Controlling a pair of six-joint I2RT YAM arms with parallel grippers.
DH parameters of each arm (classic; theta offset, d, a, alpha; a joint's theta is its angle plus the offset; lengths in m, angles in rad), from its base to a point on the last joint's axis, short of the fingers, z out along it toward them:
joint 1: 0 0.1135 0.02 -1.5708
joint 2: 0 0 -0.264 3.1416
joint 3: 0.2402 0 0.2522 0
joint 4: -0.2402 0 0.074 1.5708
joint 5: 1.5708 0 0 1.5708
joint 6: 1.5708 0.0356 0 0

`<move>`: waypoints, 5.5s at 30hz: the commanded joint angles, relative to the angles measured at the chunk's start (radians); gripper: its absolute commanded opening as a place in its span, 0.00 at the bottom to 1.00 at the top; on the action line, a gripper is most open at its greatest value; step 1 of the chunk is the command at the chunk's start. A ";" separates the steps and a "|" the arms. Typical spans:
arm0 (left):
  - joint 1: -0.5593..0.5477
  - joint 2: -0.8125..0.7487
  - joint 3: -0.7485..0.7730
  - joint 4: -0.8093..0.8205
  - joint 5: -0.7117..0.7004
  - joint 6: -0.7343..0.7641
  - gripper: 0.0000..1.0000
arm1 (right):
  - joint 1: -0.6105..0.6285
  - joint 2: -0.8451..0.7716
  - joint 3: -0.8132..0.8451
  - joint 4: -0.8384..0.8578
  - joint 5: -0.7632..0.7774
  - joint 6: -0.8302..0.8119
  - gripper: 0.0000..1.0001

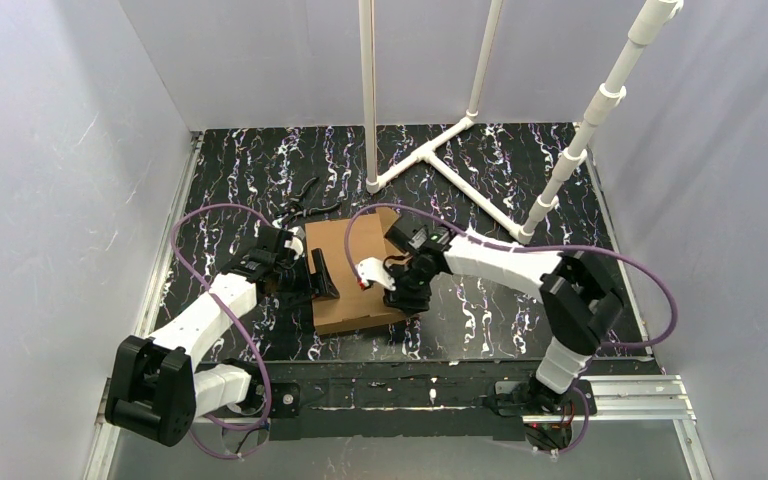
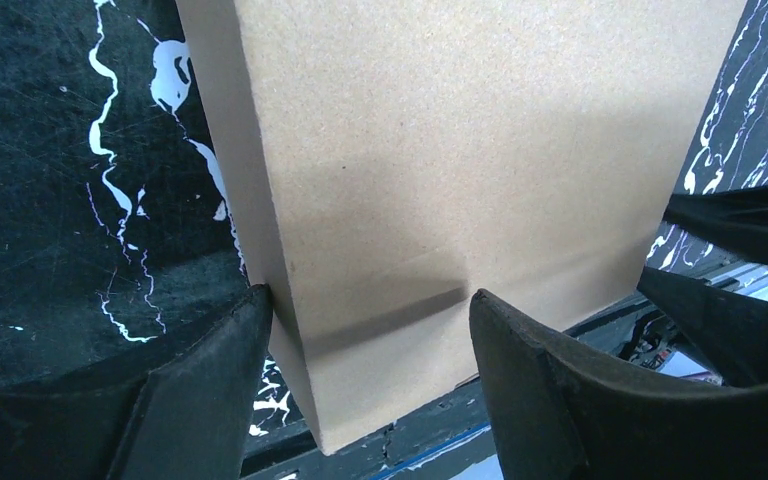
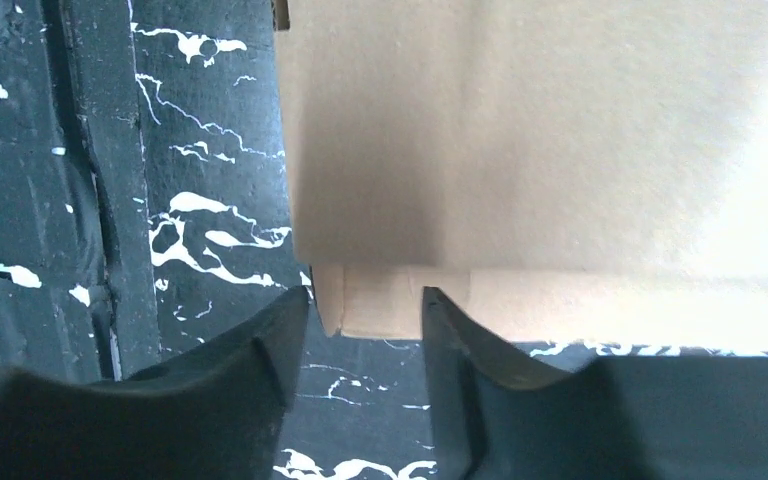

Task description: Fold the paper box

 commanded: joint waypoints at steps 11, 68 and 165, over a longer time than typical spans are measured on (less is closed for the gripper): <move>0.008 0.012 0.058 -0.008 0.054 0.063 0.71 | -0.254 -0.273 -0.207 0.184 -0.291 -0.061 0.62; 0.208 0.694 0.658 -0.130 0.300 0.500 0.72 | -0.541 0.483 0.301 0.830 -0.485 0.657 0.58; 0.223 0.828 0.743 -0.196 0.283 0.465 0.68 | -0.548 0.269 -0.028 1.082 -0.566 0.464 0.01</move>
